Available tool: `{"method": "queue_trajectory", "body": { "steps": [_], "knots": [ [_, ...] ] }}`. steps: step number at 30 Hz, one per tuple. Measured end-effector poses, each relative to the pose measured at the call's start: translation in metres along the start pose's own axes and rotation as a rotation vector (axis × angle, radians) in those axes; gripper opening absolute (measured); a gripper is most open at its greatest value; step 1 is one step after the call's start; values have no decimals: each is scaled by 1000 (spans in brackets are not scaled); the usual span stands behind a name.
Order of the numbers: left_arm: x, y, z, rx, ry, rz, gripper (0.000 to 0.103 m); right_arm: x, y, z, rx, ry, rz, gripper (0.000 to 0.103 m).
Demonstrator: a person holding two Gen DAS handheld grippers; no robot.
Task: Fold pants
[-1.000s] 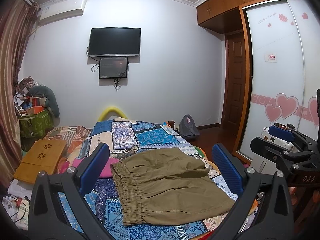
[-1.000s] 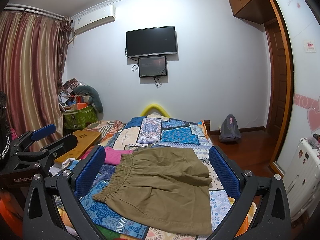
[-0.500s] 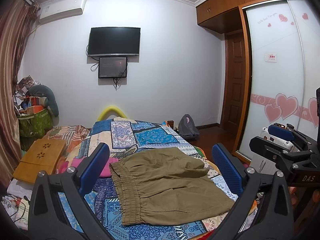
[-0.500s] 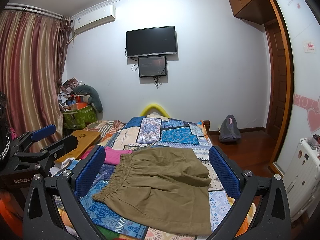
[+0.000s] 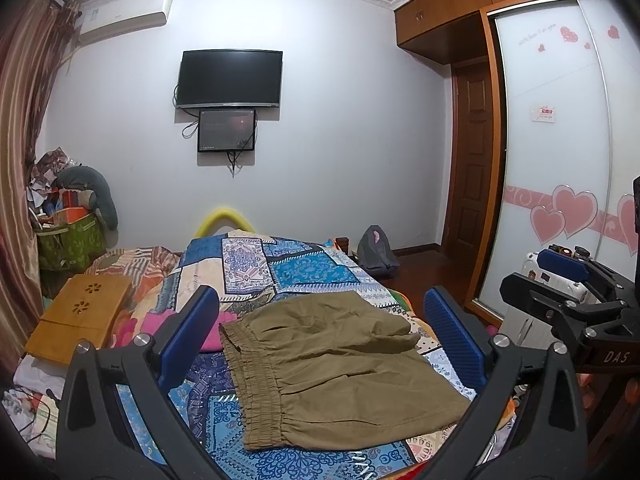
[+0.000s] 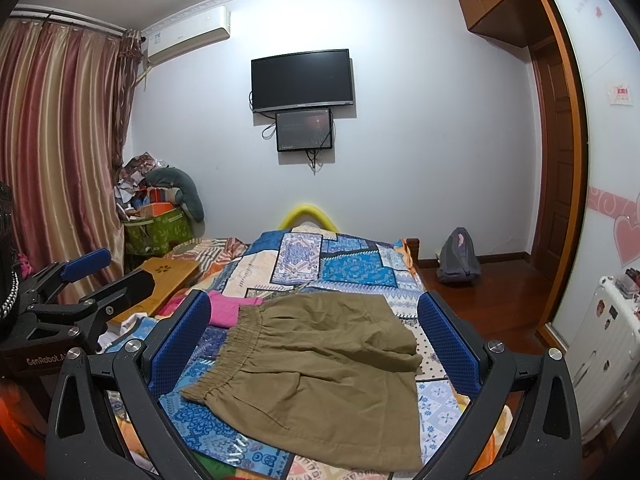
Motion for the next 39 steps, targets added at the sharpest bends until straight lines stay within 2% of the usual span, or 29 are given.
{"method": "queue_trajectory", "body": {
  "steps": [9,14,18,23,33,39],
  "knots": [
    [10,6,4,-8,-10,20,103,12,6,-7,6,19,20,103],
    [33,11,13,-7,-49,48,103,25,16,-19,16,46,49,103],
    [61,15,28,13,-93,79,103,42,26,-45,10,125,80,103],
    [103,24,50,35,-117,135,103,66,34,-80,32,176,124,103],
    [205,30,118,-9,-157,242,103,129,27,-114,-14,189,195,103],
    [270,48,154,30,-208,322,103,185,25,-126,-55,180,225,103]
  ]
}}
Point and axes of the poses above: each gripper's, at about its wrist camera, not at the fingertips, and x roughly the way its jaws point, z to its left, y to its underside, the point moved 8 cm from there along x, roughly the way its jaws point, and after that the axes turned 2 degrees about z, right-handed, at the moved point
